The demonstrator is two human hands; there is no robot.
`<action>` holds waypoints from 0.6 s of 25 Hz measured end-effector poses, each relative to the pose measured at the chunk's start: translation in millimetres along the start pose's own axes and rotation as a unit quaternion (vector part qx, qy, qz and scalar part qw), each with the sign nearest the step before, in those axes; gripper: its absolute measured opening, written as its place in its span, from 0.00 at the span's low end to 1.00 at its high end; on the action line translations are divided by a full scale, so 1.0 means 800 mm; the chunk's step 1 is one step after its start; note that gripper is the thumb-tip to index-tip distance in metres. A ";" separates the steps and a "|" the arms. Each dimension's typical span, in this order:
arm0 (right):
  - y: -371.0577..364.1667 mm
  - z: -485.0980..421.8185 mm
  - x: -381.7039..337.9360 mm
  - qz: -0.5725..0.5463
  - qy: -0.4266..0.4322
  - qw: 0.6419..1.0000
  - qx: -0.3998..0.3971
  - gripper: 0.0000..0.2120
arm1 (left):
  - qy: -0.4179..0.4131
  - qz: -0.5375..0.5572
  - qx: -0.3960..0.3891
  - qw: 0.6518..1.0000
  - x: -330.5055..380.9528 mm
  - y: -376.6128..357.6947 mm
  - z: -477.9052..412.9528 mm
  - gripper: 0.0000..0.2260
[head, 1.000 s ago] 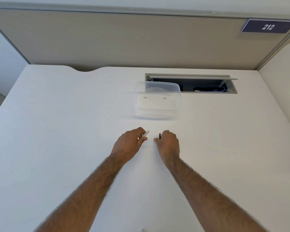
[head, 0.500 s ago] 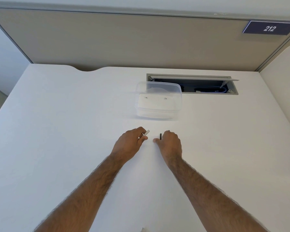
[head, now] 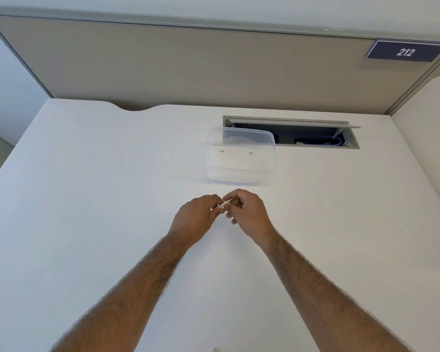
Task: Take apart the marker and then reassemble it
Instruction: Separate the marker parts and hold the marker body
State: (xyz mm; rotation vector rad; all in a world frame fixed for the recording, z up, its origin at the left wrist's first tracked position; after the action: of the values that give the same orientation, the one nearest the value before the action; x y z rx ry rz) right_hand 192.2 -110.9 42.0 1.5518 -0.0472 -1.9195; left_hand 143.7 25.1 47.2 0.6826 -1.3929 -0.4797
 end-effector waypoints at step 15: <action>-0.020 -0.022 0.008 0.006 -0.018 0.998 -0.053 0.03 | 0.249 0.684 0.192 0.659 -0.104 -0.018 0.051 0.06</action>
State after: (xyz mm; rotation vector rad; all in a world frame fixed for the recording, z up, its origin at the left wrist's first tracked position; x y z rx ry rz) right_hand 200.0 -95.2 25.1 1.4449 0.0287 -1.9094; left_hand 93.8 64.5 -21.6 -0.0880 -1.0894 1.1705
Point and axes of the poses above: each hand's wrist, its own z-axis away from the middle knuckle, its own y-axis out of the back of the hand, x = y × z, the point moved 10 cm from there along -z, towards the middle knuckle, and after that the axes turned 10 degrees about z, right-handed, at the moved point
